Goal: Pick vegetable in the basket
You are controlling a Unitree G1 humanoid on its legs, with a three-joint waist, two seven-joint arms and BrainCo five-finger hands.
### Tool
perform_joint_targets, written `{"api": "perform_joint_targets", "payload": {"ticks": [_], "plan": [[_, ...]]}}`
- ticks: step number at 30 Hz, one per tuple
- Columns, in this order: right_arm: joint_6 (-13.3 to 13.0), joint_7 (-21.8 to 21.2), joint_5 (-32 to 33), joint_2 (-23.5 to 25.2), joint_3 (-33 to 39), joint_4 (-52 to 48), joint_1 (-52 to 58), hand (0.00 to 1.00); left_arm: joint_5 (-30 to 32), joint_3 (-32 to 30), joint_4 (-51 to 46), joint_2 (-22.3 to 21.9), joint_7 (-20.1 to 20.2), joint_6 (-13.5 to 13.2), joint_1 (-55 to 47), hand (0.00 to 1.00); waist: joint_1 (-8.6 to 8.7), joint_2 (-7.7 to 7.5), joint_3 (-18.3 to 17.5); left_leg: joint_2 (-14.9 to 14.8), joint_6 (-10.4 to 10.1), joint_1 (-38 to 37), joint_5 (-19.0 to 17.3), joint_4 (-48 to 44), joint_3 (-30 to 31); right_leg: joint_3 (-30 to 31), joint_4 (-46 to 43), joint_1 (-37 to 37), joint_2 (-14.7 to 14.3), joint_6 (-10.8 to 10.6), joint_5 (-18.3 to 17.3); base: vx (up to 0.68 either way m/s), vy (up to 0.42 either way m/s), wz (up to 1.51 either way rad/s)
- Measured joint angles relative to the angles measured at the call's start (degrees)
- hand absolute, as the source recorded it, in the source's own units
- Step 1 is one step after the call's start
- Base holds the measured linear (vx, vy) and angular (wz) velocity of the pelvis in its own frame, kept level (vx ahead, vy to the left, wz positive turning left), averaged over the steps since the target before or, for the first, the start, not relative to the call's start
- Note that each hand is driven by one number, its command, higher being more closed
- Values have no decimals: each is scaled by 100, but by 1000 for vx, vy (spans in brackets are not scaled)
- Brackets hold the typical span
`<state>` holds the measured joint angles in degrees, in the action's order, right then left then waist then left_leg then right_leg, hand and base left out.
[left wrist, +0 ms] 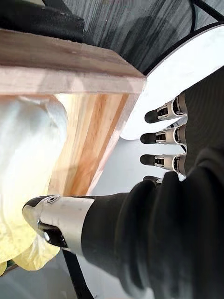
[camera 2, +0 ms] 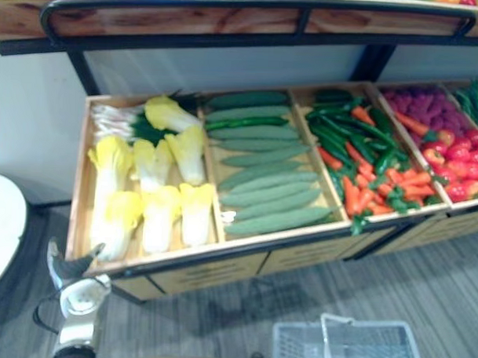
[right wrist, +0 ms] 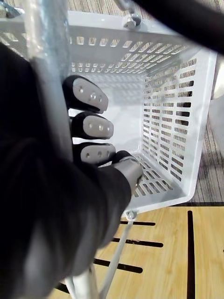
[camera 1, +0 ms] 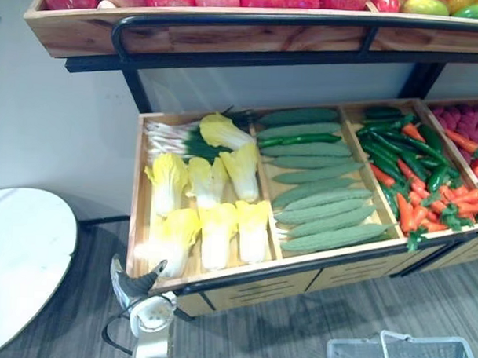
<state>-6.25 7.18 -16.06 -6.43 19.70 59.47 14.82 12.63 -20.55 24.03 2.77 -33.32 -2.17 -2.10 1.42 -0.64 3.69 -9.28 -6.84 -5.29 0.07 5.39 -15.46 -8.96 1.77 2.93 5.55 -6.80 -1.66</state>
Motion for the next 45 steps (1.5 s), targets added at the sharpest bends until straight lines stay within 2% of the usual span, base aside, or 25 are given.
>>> {"api": "perform_joint_targets", "payload": {"ticks": [4, 11, 28, 34, 45], "plan": [[-33, -5, 2, -34, -51, -5, -31, 100, 218, 35, 129, 68, 5, 31, 15, 0, -4, 8, 73, 0, 0, 10, 0, 0, -67, 62, -47, -71, 1, 0, 1, -20, -3, -7], [-32, -3, 16, -50, -60, -5, -197, 100, 220, 112, 180, 210, -1, 32, 312, 0, -3, -20, 282, 4, 2, 41, -2, 0, -134, 169, -93, -188, -1, -5, 5, -8, -2, -8], [-47, 37, 20, -185, -60, 117, -397, 100, 224, 219, 95, 233, -185, 28, 632, 0, 9, 6, 331, 52, 19, 131, -13, -2, -144, 262, -182, -371, 41, -4, 5, 7, -3, -2], [-75, 108, 26, -214, -63, 114, -405, 100, 224, 227, 107, 232, -182, 29, 632, 0, 21, 24, 450, 56, 20, 122, -13, -2, -152, 295, -205, -389, 41, -5, 5, -27, -6, -2], [-96, 125, 35, -272, -117, 109, -608, 100, 221, 491, 806, 320, -97, 33, 941, 0, 25, 14, 630, 53, 18, 227, -13, -3, -265, 410, -237, -580, 27, -7, 7, 23, -9, -5]]}}
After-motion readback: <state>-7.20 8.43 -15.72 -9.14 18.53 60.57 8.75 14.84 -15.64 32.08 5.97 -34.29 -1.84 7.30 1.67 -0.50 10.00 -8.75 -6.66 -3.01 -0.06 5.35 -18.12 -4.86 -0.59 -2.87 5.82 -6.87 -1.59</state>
